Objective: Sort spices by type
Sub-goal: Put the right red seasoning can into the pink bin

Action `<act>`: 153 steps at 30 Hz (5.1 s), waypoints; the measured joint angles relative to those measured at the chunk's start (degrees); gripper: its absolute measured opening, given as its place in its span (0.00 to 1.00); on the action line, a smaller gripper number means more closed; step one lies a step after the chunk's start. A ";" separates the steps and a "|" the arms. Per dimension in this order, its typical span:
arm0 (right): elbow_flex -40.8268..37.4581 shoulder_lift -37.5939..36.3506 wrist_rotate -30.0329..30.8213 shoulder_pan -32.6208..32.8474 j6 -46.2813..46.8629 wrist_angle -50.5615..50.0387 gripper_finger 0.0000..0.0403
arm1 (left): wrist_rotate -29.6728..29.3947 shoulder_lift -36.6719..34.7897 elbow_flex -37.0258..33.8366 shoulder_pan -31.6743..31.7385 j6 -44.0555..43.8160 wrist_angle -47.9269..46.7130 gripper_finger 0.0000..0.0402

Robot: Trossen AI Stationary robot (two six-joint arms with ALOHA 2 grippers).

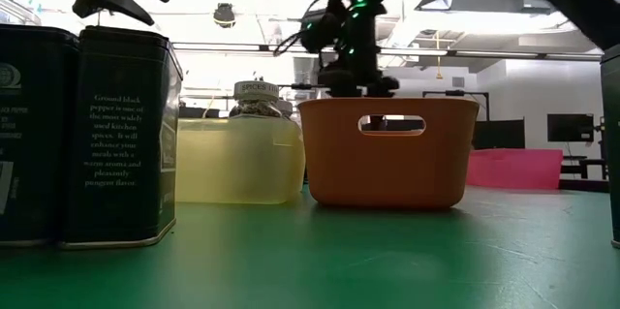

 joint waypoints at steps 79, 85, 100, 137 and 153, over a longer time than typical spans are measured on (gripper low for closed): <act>9.79 -6.39 -7.28 12.21 -14.99 -3.87 0.58 | -3.55 0.86 0.00 0.00 3.35 -0.03 0.53; 9.49 -6.36 -7.30 22.68 -15.03 -4.79 0.58 | -8.90 2.21 0.00 0.00 -2.61 2.24 0.53; 8.72 -6.09 -1.71 31.15 11.12 -3.13 0.58 | 0.20 2.77 0.00 -7.59 -3.30 9.33 0.53; 8.75 -15.06 5.35 -18.06 -4.76 -14.74 0.58 | -10.35 3.63 -0.02 -16.52 1.49 8.72 0.53; -12.92 -24.46 4.87 -31.18 -24.27 -10.70 0.58 | -12.08 3.82 -0.02 -16.52 0.72 6.23 0.53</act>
